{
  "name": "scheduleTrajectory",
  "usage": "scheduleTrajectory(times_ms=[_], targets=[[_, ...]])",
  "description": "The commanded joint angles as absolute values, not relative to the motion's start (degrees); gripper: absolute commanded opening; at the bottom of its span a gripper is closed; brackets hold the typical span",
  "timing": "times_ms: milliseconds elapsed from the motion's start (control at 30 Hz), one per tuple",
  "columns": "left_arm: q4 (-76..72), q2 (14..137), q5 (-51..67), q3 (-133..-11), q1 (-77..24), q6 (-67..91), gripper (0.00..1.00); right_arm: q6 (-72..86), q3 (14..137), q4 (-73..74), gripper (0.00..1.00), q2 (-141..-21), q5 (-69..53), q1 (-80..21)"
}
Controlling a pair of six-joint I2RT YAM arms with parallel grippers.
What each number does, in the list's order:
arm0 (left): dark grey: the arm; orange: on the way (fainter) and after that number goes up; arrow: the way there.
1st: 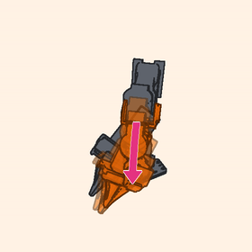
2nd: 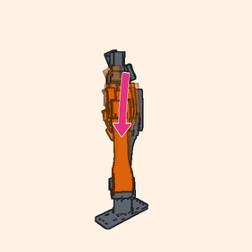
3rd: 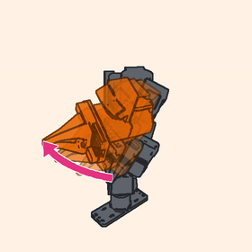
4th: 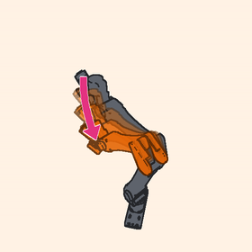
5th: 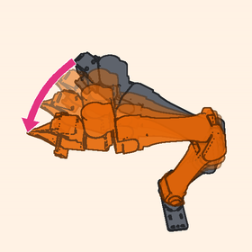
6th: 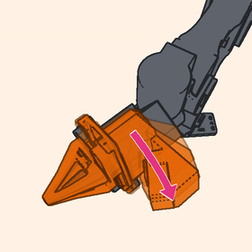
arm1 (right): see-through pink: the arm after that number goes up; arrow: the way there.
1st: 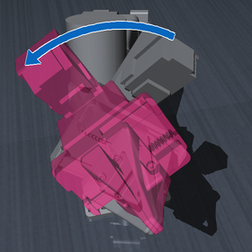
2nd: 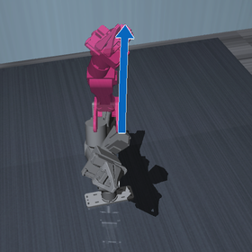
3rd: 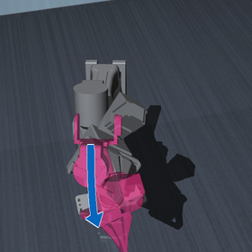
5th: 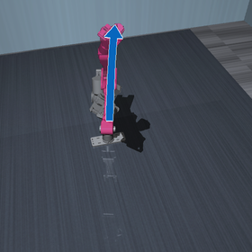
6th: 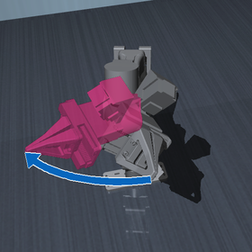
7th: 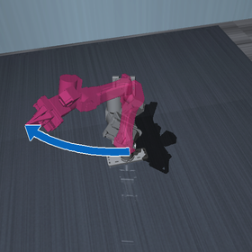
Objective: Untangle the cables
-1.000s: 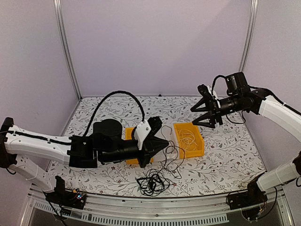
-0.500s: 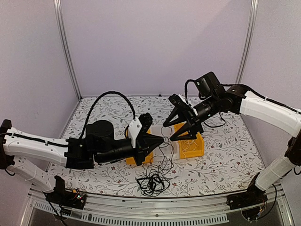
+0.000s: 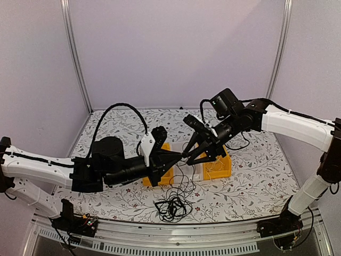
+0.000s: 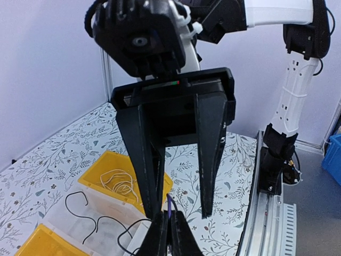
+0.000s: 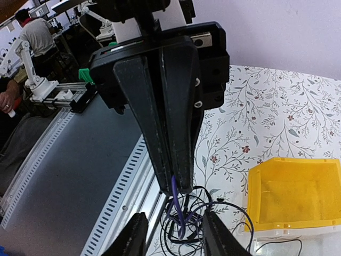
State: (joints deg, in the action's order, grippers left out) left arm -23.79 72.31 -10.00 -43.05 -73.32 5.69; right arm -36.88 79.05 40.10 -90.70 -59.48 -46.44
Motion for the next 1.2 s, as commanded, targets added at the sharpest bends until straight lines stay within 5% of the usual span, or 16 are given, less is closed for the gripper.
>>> scheduleTrajectory(times_ms=[0,100,367,567,767,1167], targets=[[-25.81,71.67,-11.35,-42.04,-72.52,5.31,0.0,-36.33,81.86,41.19,0.23,-92.13,-64.15,-47.02],[-25.71,72.18,-12.88,-41.79,-72.51,5.14,0.0,-36.2,82.93,42.01,0.0,-92.91,-63.97,-47.02],[-30.05,77.88,-24.63,-40.42,-72.36,7.46,0.13,-36.09,83.92,44.42,0.0,-89.83,-64.58,-47.02],[-38.22,87.31,-25.56,-42.24,-71.63,8.95,0.08,-37.02,88.37,50.29,0.0,-89.56,-68.45,-47.03],[-41.78,95.94,-22.17,-42.89,-71.77,12.46,0.0,-42.42,104.39,62.93,0.0,-90.6,-72.0,-46.96],[-37.75,103.18,-22.41,-41.05,-75.47,16.61,0.0,-35.91,133.71,55.67,0.0,-88.9,-68.89,-40.44]])
